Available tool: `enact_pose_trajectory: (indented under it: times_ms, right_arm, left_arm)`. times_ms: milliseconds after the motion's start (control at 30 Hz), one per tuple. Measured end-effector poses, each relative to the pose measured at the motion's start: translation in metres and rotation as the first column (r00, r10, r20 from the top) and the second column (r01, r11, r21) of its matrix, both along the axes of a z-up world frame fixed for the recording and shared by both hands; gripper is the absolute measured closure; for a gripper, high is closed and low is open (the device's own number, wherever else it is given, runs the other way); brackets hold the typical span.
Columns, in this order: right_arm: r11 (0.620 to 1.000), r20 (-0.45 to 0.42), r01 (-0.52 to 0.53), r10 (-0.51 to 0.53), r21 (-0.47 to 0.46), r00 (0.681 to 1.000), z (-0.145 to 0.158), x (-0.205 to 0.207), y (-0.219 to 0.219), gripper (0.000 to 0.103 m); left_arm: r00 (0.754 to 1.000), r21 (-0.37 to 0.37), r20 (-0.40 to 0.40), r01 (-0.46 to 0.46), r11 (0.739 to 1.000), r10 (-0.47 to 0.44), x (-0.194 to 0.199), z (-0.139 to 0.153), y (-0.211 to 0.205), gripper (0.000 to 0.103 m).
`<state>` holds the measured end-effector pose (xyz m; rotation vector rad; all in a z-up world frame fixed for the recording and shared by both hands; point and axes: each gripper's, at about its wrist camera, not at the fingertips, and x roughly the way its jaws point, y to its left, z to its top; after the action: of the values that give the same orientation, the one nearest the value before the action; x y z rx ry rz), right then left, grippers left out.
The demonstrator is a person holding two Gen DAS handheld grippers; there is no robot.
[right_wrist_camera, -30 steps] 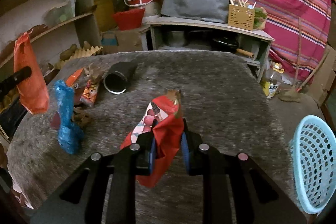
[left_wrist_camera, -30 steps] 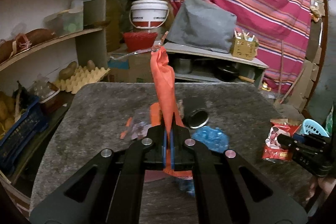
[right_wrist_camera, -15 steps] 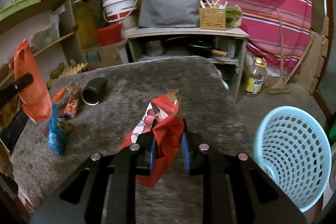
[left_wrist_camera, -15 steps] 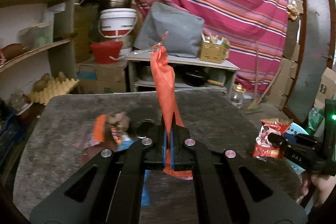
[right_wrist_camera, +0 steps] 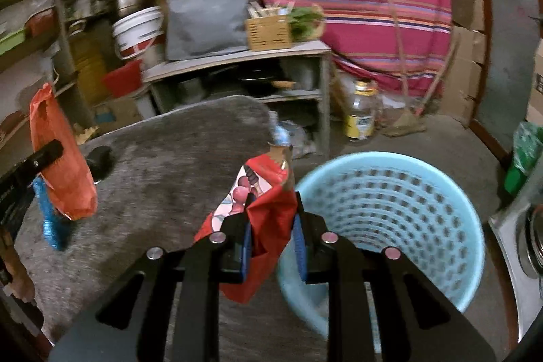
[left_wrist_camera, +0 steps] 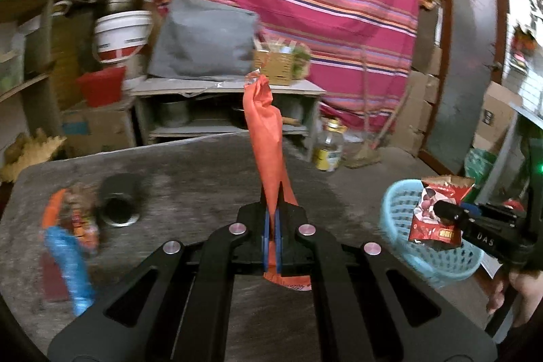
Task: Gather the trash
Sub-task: 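Carry both bags over the blue basket and open both tools to drop them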
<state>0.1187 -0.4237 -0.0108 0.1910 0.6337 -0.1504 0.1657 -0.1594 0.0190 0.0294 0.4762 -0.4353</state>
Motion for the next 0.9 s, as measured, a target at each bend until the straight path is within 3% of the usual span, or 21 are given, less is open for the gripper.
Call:
enact_pose_trajectory:
  times_ms: [267,533,733,767,833,900]
  right_arm:
    - [0.989,0.001,0.148,-0.148,0.021,0.989,-0.006,-0.03,-0.075,0.082]
    - [0.97,-0.019,0.24,-0.241,-0.031,0.97,-0.016,-0.037,-0.114,0.082]
    - [0.962,-0.036,0.271,-0.272,-0.025,0.962,-0.022,-0.042,-0.133,0.082]
    - [0.962,-0.039,0.273,-0.274,-0.023,0.961,-0.022,-0.043,-0.135,0.082]
    - [0.961,-0.042,0.276,-0.277,-0.023,0.96,-0.024,-0.044,-0.138,0.082]
    - [0.961,-0.045,0.276,-0.277,-0.019,0.96,-0.025,-0.044,-0.138,0.082]
  left_arm:
    - [0.992,0.009,-0.029,0.125,0.992,-0.125,-0.004,-0.025,-0.093,0.102]
    - [0.97,0.025,-0.019,0.242,0.97,-0.241,-0.011,-0.04,-0.175,0.102]
    - [0.955,0.032,-0.039,0.296,0.955,-0.295,-0.011,-0.055,-0.211,0.1]
    - [0.954,0.032,-0.046,0.298,0.954,-0.296,-0.01,-0.058,-0.215,0.096]
    - [0.953,0.027,-0.057,0.298,0.954,-0.296,-0.009,-0.061,-0.215,0.078]
    - [0.959,0.022,-0.048,0.281,0.959,-0.28,-0.008,-0.059,-0.208,0.051]
